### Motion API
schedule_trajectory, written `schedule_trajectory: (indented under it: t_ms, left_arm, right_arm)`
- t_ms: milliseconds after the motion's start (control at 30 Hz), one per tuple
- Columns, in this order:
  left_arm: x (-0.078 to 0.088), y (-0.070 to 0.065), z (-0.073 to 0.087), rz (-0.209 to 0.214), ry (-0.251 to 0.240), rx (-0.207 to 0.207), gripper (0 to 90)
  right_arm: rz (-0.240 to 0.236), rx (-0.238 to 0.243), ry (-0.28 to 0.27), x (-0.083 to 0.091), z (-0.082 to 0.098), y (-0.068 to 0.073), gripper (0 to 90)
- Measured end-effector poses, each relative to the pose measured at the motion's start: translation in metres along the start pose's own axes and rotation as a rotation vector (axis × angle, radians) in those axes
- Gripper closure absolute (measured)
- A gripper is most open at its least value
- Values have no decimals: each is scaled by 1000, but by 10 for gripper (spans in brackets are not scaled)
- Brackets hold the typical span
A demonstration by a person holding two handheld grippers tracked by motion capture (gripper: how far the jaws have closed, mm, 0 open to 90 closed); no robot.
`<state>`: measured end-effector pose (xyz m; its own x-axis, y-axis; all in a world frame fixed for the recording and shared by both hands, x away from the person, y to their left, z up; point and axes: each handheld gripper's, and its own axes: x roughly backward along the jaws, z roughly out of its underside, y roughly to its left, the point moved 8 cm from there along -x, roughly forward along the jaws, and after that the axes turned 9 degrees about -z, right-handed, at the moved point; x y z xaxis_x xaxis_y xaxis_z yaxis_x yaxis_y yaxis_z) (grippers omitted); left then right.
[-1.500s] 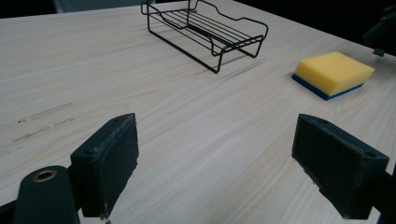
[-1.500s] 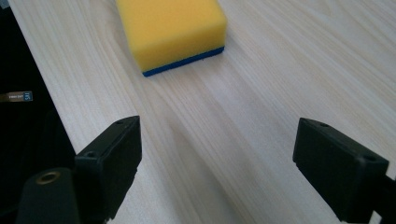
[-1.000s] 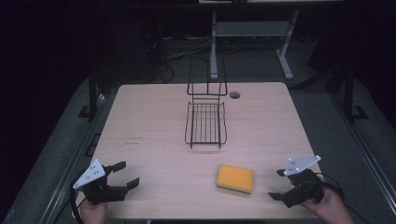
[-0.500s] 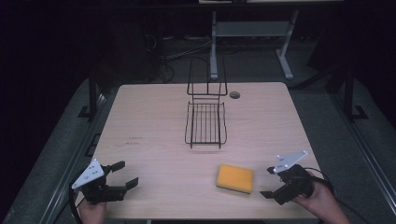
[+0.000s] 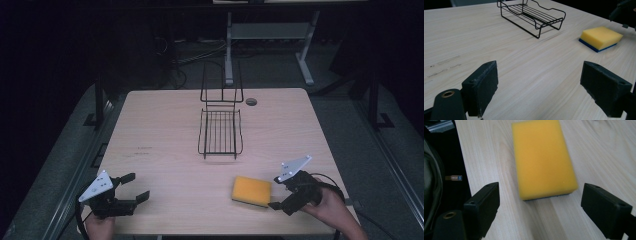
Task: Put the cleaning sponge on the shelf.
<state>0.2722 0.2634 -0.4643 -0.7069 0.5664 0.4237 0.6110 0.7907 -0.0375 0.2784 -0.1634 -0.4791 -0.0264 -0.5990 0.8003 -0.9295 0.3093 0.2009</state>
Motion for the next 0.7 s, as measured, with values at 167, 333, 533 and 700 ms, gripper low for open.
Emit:
schedule_trajectory:
  t_ms: [167,333,533,700]
  left_arm:
    - [-1,0,1,3,7,0,140]
    - [1,1,0,-5,2,0,140]
    - [1,1,0,-4,2,0,140]
    - [-1,0,0,-1,4,-7,141]
  right_arm:
    - [-6,12,-5,-1,-8,-2,149]
    - [-17,27,10,-5,-14,-3,147]
    - [-30,35,11,-9,-20,-4,147]
    - [-42,37,24,-13,-22,-5,147]
